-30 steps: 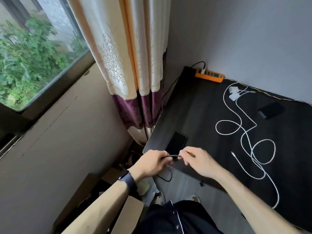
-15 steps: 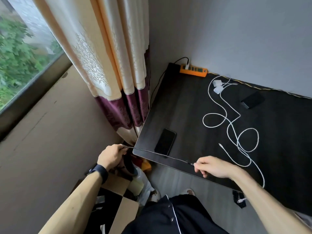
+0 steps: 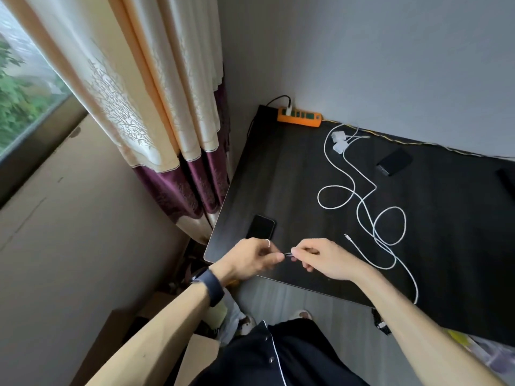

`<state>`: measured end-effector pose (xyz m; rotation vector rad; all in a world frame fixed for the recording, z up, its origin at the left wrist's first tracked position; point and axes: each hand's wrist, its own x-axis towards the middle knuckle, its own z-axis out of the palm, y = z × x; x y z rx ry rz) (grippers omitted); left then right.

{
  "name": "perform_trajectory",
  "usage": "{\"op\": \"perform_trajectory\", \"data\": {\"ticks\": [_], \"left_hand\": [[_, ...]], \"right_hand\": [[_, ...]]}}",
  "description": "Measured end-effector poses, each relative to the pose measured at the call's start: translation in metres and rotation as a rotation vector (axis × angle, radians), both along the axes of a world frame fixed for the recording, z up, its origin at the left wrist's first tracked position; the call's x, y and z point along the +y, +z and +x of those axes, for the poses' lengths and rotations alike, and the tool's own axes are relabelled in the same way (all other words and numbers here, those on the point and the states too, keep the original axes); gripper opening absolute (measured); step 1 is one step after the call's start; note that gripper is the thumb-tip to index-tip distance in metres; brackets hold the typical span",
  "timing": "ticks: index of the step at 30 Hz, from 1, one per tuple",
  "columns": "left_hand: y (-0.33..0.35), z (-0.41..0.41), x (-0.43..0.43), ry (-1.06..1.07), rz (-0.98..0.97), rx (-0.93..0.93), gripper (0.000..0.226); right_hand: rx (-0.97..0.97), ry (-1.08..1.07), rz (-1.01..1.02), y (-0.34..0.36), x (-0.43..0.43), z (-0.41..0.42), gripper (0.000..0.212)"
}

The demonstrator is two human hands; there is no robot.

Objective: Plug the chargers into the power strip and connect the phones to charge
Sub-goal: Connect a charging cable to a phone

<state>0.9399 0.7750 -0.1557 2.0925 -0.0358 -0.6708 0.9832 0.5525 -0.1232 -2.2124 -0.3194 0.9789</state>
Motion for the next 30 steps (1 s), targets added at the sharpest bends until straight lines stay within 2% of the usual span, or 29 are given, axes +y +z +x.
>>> {"op": "perform_trajectory", "data": {"ticks": [4,8,10,12,14,16,19,22,27,30], "left_hand": [[-0.017,-0.005,0.043,0.12,-0.043,0.064,0.022],[-0.025,-0.012,0.054,0.077,-0.011,0.207,0.025],[-0.014,-0.012,0.043,0.069,-0.098,0.276,0.025],[0.0,-0.01,0.025,0.075,-0.244,0.276,0.017],[0.009,-0.009,0.009,0.123,-0.357,0.221,0.013],[0.012,-0.008,-0.001,0.213,-0.445,0.155,0.013],[0.015,-0.011,-0.004,0.321,-0.575,0.151,0.019],[0.015,-0.015,-0.007,0.33,-0.649,0.183,0.019],[0.011,-0.018,-0.005,0.353,-0.679,0.225,0.02],[0.011,-0.022,-0.004,0.351,-0.714,0.272,0.016]], "right_hand": [[0.071,-0.037,-0.013,0.001,-0.026,0.007,0.029],[0.056,-0.082,-0.003,0.001,-0.026,0.001,0.02],[0.013,-0.122,0.022,0.004,-0.018,-0.002,0.018],[-0.001,-0.119,0.077,0.009,-0.008,-0.004,0.013],[-0.039,-0.192,0.188,0.012,0.004,-0.006,0.007],[-0.067,-0.413,0.344,0.016,0.013,-0.008,0.018],[0.041,-0.732,0.638,0.026,0.021,-0.012,0.036],[0.18,-0.836,0.833,0.031,0.028,-0.019,0.037],[0.107,-0.788,0.746,0.023,0.033,-0.028,0.021],[0.073,-0.765,0.71,0.019,0.036,-0.03,0.018]]}}
